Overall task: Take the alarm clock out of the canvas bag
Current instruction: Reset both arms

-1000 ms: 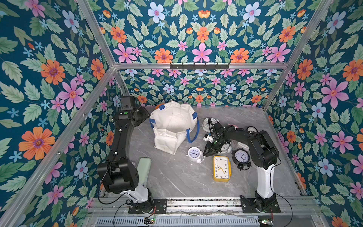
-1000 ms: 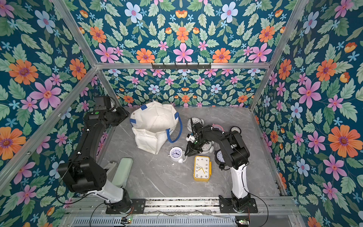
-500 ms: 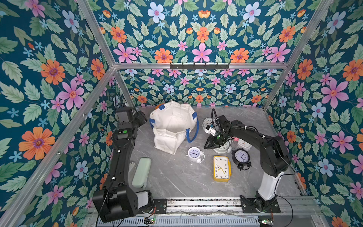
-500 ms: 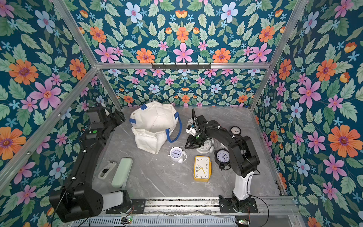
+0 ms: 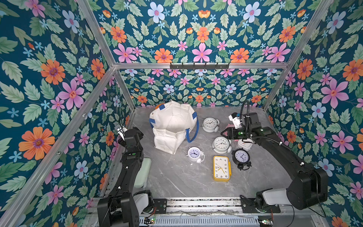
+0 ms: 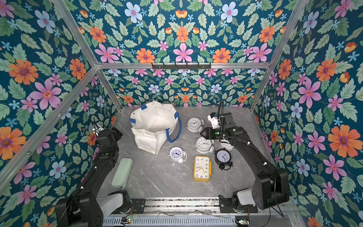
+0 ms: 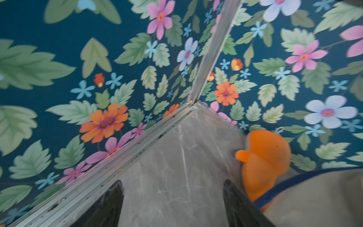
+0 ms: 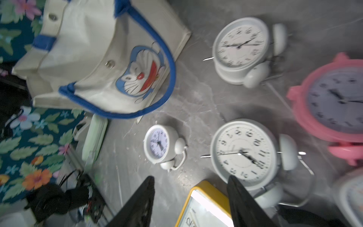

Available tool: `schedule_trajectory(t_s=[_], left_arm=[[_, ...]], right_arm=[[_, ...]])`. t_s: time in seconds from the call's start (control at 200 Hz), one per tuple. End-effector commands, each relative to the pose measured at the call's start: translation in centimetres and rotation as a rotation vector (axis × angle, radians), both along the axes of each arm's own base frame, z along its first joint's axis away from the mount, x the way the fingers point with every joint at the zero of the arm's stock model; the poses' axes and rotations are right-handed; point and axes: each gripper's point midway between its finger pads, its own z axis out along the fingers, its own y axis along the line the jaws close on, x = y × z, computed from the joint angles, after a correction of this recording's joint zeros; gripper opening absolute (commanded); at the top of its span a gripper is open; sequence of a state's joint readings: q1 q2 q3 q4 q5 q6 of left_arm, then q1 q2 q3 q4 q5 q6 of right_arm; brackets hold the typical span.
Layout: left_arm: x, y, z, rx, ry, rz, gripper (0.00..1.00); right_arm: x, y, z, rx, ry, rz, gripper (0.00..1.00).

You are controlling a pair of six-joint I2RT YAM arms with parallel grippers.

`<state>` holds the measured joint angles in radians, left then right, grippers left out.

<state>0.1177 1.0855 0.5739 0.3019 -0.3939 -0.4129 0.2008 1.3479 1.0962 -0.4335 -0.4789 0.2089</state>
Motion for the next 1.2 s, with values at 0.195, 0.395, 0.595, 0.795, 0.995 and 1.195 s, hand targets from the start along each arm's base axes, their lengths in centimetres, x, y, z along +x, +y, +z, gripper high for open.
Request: schedule_trajectory(t_s=[0.195,0.395,0.595,0.795,0.995,1.195], left_arm=[[-2.6,2.2,-3.5,0.151,-0.032,0.139,0.86],[-1.5,0.2,-6.3,0.177,-0.01,-0.019,0.87],[0.3,-1.9,-8.0,0.205,0.013,-0.173,0.89],[0.4,-4.3,-7.5,0.185,-0.068,-0.306,0.89],[0.4,-5.3,-7.5,0.192,-0.143,-0.356,0.88],[1.5,-6.5,-7.9,0.2,-0.108,-0.441,0.89]], right_arm=[[4.7,-13.0,0.9,-0.231,-0.346,-0.619,0.94],[4.6,-17.8,-1.9,-0.4,-0.401,-0.778,0.99],[4.7,-19.8,-4.7,-0.445,-0.447,-0.798,0.99],[4.3,-19.4,-5.2,-0.433,-0.493,-0.759,0.99],[3.8,-19.2,-5.7,-0.44,-0.452,-0.731,0.99],[3.0,-18.2,-5.2,-0.392,-0.513,-0.696,0.99]])
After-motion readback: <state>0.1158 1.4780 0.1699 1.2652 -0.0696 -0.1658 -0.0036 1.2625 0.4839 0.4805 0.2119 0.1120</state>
